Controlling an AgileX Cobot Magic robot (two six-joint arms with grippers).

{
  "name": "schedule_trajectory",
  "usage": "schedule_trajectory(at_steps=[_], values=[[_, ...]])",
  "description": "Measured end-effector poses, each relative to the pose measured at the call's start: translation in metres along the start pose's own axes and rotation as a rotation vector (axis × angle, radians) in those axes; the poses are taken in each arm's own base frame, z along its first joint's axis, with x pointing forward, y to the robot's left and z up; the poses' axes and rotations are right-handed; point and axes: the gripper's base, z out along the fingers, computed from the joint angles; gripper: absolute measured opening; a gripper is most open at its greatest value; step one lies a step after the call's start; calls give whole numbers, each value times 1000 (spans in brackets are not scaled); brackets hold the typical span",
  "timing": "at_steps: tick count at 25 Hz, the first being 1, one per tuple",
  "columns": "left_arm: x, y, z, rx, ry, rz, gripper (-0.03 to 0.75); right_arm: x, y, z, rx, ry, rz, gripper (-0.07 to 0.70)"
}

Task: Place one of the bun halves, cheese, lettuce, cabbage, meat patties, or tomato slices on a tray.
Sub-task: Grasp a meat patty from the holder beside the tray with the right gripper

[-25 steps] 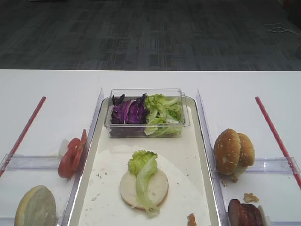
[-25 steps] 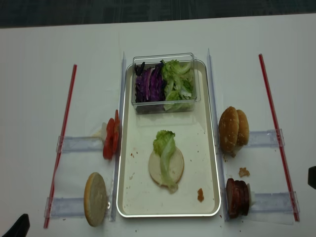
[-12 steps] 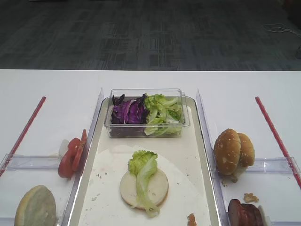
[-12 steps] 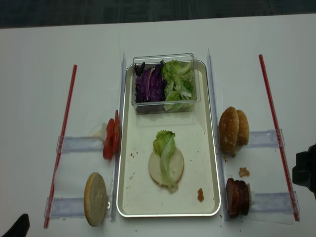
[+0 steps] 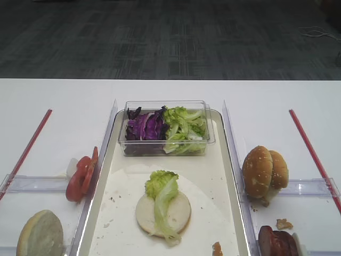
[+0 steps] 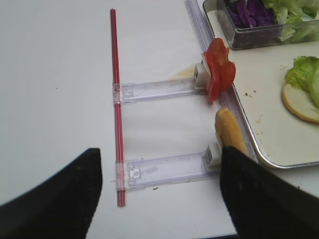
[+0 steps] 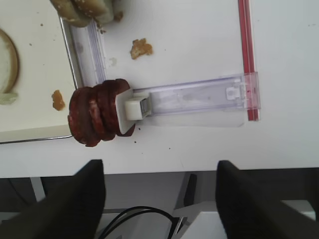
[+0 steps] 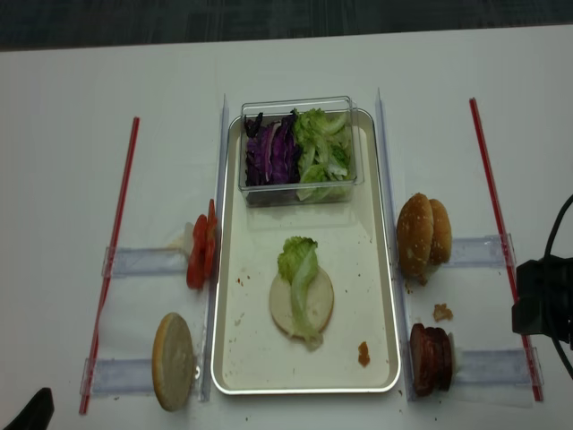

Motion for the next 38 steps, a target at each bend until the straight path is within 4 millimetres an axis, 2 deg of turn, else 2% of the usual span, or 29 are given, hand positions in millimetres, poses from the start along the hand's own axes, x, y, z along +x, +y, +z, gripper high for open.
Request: schedule_trajectory(at_steps=[7,15,26,34,38], values=[[0,0,0,0,0,0,474,-5,6,9,-14,60,-12,491],[0,0,0,0,0,0,474,0,32,26,12,139,-86,491],[0,0,0,0,0,0,474,-1,72,69,50,175,-157,491],[0,0,0,0,0,0,474,-15,105,83,72,183,-215,491],[0,0,0,0,0,0,474,-18,108,91,96,200,-216,491]])
